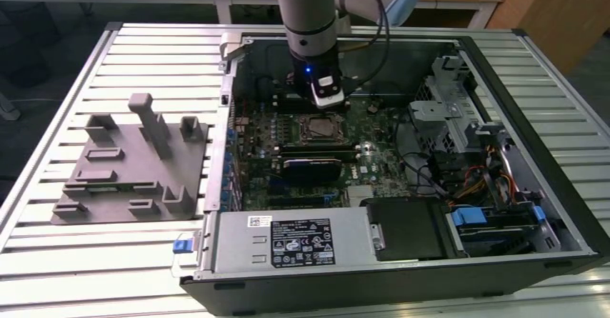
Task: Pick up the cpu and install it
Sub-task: 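Install the first cpu locking lever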
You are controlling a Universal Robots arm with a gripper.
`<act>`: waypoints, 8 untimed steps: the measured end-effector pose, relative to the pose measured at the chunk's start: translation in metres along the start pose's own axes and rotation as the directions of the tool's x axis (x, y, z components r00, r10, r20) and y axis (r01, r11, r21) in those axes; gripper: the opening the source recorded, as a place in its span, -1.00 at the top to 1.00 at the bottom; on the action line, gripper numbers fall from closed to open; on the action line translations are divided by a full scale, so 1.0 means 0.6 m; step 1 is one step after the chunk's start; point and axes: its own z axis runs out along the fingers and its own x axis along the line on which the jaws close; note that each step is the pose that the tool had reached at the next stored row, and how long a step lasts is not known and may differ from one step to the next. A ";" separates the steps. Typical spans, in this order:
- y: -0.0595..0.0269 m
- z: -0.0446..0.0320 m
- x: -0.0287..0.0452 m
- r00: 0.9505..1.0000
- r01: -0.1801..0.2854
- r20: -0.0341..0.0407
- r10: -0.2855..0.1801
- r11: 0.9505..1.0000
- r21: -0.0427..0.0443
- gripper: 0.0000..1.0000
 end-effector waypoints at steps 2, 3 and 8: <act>0.000 0.001 0.000 1.000 -0.003 0.001 0.003 1.000 0.002 0.79; 0.000 0.001 0.000 1.000 -0.004 0.001 0.004 1.000 0.003 0.79; -0.001 0.002 0.000 1.000 -0.010 0.003 0.010 1.000 0.005 0.79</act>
